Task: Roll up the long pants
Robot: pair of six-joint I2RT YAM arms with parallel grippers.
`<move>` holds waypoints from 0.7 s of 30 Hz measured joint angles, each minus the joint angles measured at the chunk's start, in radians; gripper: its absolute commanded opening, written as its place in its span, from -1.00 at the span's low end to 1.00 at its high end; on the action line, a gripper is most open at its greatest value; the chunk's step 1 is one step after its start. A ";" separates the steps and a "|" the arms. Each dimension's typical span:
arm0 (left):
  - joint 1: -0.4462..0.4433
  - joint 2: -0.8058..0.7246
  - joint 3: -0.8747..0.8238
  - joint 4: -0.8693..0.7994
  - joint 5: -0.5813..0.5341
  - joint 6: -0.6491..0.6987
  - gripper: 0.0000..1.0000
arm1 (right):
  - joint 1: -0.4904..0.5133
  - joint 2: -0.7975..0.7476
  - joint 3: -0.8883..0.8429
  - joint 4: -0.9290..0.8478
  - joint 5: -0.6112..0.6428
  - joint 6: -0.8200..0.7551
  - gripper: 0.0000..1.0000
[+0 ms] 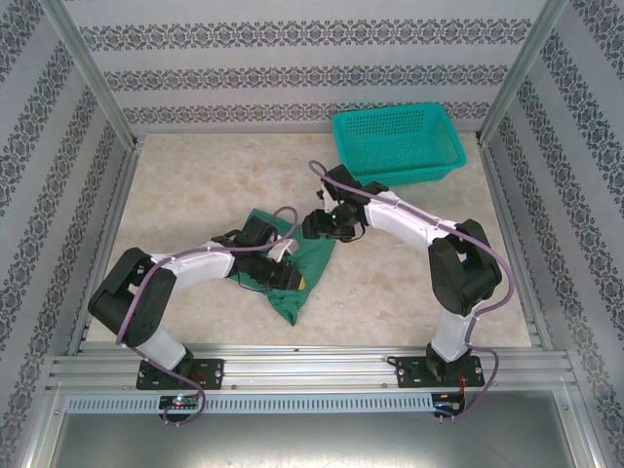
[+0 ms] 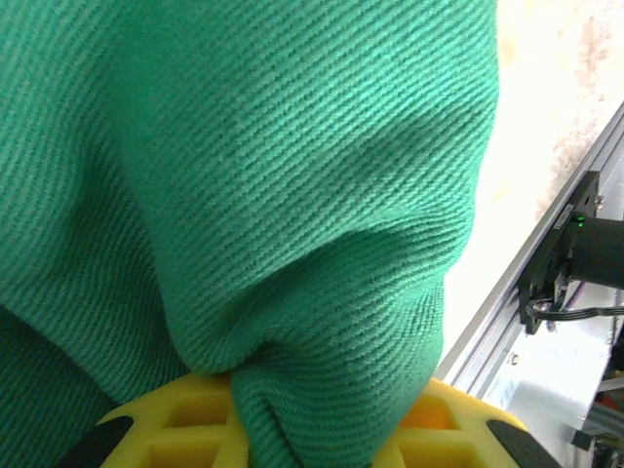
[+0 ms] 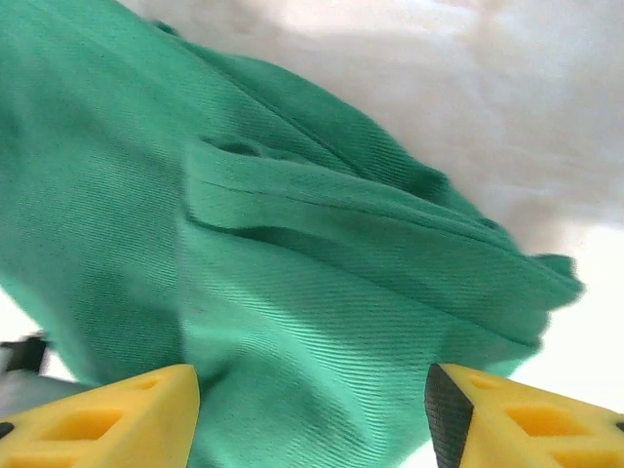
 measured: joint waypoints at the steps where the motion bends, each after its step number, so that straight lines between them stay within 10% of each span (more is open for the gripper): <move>1: -0.006 -0.003 0.000 0.000 -0.010 0.006 -1.00 | 0.000 0.000 0.000 -0.021 0.023 -0.008 0.33; 16: -0.028 -0.018 -0.003 -0.003 -0.053 0.047 -1.00 | 0.002 0.087 -0.115 0.091 -0.035 0.061 0.45; 17: -0.028 -0.018 -0.003 -0.002 -0.051 0.050 -1.00 | 0.002 0.098 -0.117 0.110 -0.043 0.073 0.26; 19: -0.028 -0.013 -0.003 0.000 -0.045 0.052 -1.00 | 0.002 0.107 -0.129 0.146 -0.058 0.094 -1.00; 21: -0.028 -0.002 0.004 0.000 -0.041 0.056 -1.00 | -0.002 0.105 -0.150 0.195 -0.093 0.116 -1.00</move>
